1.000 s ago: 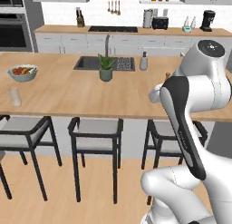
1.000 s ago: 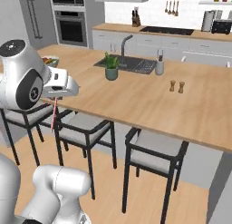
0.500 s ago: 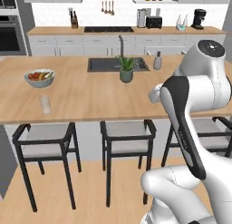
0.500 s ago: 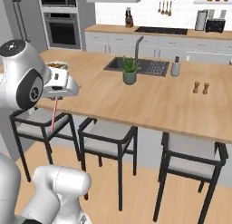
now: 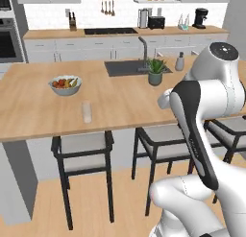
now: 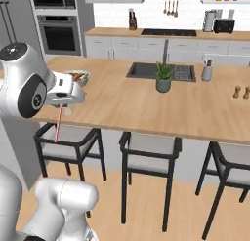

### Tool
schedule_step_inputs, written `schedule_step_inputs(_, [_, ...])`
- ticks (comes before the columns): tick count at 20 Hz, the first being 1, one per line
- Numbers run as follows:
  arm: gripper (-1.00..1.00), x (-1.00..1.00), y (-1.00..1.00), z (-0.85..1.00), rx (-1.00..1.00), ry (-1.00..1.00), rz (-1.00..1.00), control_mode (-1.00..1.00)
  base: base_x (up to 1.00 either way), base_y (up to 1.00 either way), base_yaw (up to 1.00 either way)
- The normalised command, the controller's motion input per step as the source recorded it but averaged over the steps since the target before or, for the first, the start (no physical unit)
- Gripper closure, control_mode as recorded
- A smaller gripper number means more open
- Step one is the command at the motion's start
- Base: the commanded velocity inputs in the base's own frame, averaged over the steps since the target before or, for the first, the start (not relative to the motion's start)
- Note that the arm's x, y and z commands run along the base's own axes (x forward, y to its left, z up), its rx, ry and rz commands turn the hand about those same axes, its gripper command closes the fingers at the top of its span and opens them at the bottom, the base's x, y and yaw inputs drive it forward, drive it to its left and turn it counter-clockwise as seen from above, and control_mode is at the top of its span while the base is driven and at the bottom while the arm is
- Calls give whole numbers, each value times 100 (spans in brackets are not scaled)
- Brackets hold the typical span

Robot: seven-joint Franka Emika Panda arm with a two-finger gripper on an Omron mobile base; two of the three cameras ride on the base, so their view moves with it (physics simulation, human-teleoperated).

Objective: Take a straw from the drawer in front and place it inside the glass cup on the dining counter.

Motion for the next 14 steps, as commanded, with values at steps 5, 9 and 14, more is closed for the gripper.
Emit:
schedule_step_inputs(5, [100, 0, 0, 0, 0, 0, 0, 100, 3, 100, -26])
schedule_step_inputs(9, [100, 0, 0, 0, 0, 0, 0, 100, 31, 100, -20])
schedule_step_inputs(14, [100, 0, 0, 0, 0, 0, 0, 100, 66, 81, -5])
